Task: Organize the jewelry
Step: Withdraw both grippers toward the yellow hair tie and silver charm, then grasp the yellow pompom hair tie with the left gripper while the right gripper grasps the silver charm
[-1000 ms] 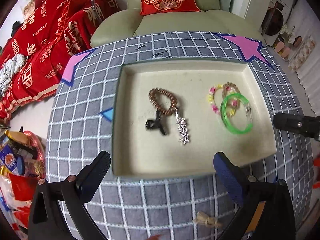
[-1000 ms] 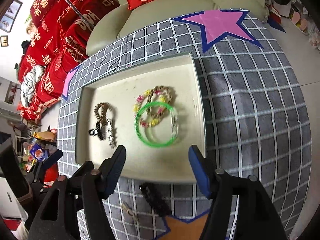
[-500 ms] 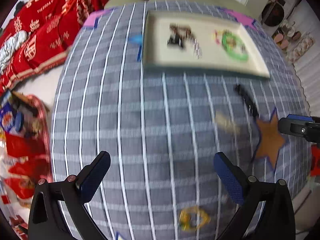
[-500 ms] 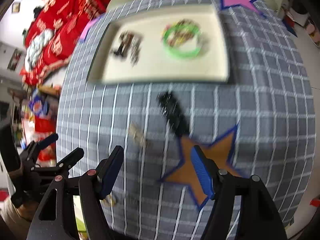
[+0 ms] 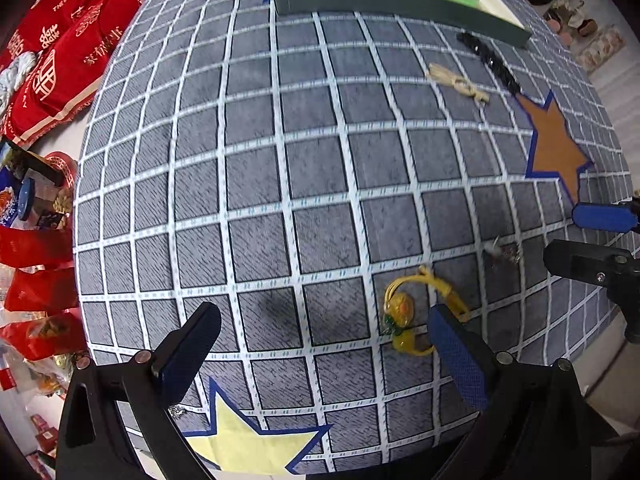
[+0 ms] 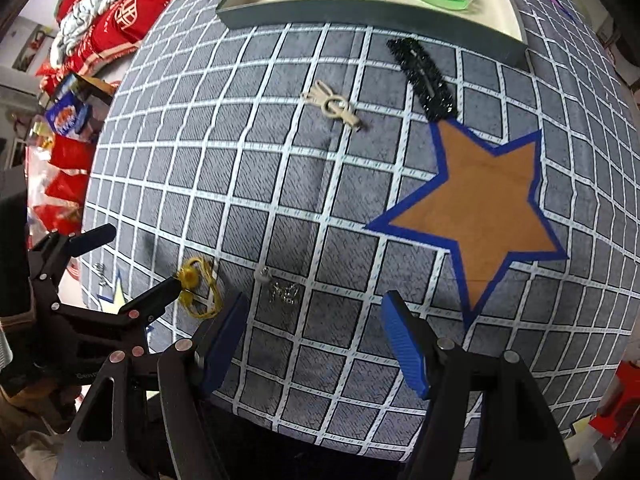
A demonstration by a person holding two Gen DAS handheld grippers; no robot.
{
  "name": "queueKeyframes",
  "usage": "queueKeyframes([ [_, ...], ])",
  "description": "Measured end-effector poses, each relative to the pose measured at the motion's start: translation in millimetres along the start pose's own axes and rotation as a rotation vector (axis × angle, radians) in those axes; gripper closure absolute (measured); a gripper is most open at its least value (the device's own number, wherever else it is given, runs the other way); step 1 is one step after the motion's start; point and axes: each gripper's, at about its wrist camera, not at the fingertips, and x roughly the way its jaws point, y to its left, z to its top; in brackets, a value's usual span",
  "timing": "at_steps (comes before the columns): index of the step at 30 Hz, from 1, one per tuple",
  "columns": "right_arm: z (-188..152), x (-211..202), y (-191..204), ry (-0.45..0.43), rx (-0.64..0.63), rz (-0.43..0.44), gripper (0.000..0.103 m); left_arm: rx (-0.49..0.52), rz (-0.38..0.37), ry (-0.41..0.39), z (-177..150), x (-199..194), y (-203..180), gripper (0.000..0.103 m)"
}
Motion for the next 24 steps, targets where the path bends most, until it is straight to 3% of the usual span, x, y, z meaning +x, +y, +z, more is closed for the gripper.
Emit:
queueKeyframes([
  [21, -0.1, 37.5, 27.2, 0.037, -0.068, -0.035, 0.052, 0.044, 0.032, -0.011, -24.7, 56.8, -25.7, 0.002],
  [24, -0.1, 40.5, 36.7, 0.028, -0.092, -0.057, 0.053, 0.039, 0.008, -0.012, -30.3, 49.5, -21.3, 0.009],
])
